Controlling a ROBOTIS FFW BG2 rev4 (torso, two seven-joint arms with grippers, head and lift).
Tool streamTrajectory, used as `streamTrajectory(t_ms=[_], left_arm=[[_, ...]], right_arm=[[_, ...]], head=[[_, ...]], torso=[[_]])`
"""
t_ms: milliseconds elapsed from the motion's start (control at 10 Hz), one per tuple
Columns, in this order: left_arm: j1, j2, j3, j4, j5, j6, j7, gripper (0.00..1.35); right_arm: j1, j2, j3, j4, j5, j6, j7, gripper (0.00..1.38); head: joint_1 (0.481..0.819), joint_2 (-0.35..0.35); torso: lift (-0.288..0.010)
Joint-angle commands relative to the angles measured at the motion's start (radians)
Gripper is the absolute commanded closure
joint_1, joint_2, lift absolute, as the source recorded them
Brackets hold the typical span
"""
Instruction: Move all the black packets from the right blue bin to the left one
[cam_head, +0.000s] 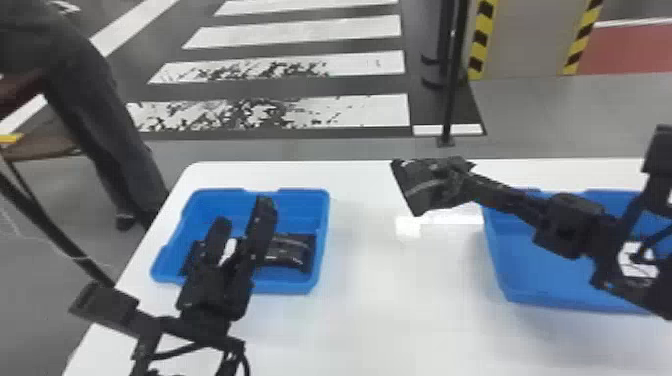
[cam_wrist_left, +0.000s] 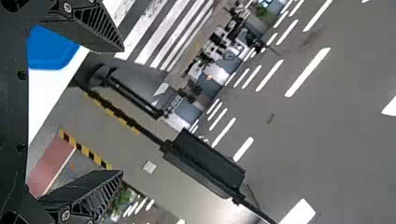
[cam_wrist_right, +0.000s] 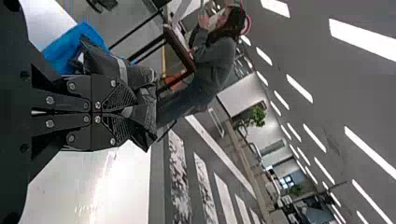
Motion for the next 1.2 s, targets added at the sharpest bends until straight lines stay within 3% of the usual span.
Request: streamTrajectory(t_ms=[0,200,500,1100], left_arm=[[-0.027,0.01,0.011,-0.04,0.094,0.091,-0.018,0.11],[-0.02,0.013,-0.001,-0.102,0.128,0.13,-0.024,0.11],[-0.02,0.018,-0.023,-0.112,0.102,0.192,-0.024,0.13],[-0.032,0.034,-0.099,-0.148,0.076,0.283,-0.024,0.14]], right_arm=[[-0.016,-0.007,0.049,0.007,-0.063,0.013,0.005,1.18],[-0.046,-0.015,0.097,0.046,-0.13,0.013,0.034,1.18],[-0.073,-0.015,0.139,0.061,-0.15,0.01,0.034,1.18],[-0.117,-0.015,0.189,0.1,-0.178,0.003,0.034,1.18]], head=[[0.695,0.172],[0.695,0.194],[0.695,0.202],[0.695,0.157]], torso=[[-0.14],[-0.14],[-0.14],[-0.14]])
